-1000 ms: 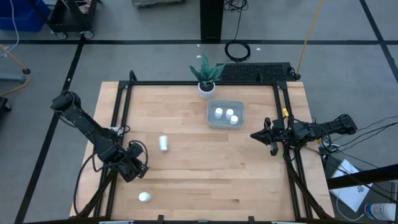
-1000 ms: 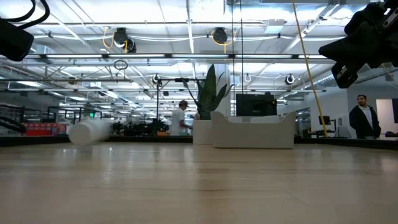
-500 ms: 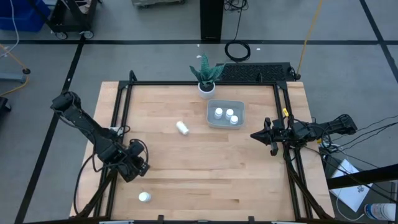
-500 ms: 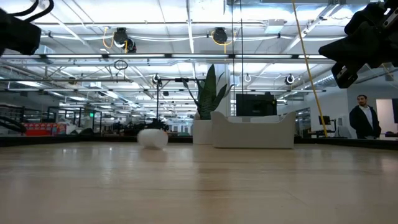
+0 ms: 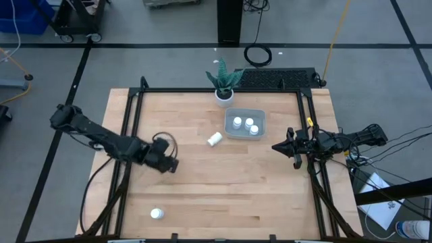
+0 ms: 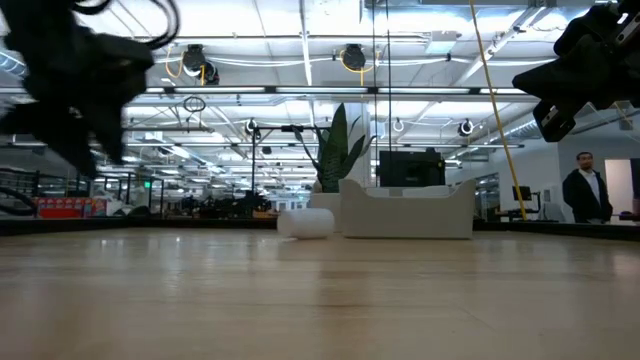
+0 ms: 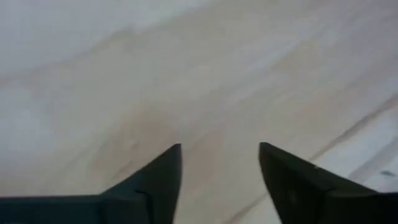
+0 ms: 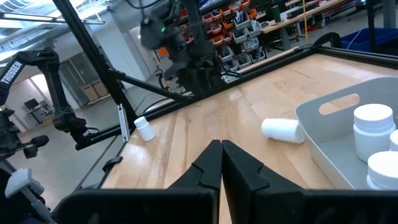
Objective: Pick and place pill bottles into a basket
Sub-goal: Put the white pill bottle into the gray bin
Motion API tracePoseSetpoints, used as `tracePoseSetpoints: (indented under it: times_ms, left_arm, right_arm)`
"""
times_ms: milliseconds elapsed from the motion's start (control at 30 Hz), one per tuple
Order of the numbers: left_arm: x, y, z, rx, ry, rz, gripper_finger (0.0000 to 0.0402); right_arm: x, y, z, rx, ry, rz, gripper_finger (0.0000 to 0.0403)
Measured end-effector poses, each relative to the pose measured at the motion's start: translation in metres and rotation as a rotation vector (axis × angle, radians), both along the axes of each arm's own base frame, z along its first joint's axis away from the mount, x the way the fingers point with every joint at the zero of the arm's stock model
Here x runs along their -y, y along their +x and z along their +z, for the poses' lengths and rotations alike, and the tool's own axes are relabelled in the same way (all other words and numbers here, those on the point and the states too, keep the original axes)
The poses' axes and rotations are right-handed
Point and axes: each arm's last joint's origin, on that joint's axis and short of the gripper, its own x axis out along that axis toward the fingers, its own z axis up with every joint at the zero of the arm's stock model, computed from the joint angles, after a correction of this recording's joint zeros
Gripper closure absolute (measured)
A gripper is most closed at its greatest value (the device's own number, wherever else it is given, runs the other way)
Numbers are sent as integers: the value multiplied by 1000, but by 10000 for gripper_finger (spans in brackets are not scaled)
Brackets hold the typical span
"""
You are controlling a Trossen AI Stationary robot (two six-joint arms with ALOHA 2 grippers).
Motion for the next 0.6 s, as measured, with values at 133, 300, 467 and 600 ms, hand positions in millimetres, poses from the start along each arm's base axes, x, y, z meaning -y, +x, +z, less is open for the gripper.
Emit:
tracePoseSetpoints:
  times_ms: [133,300,467,600]
  left_arm:
    - [-26,23,8,160,41,-10,116]
    - [-60,46,18,345,67,13,66]
    - [-69,74,18,443,88,-120,58]
    - [-55,106,21,409,112,-258,57]
  right_arm:
    - [0,0,0,0,0,0,398]
    - [0,0,0,0,0,0,398]
    - [0,0,0,-1,0,0,398]
    - [0,0,0,0,0,0,399]
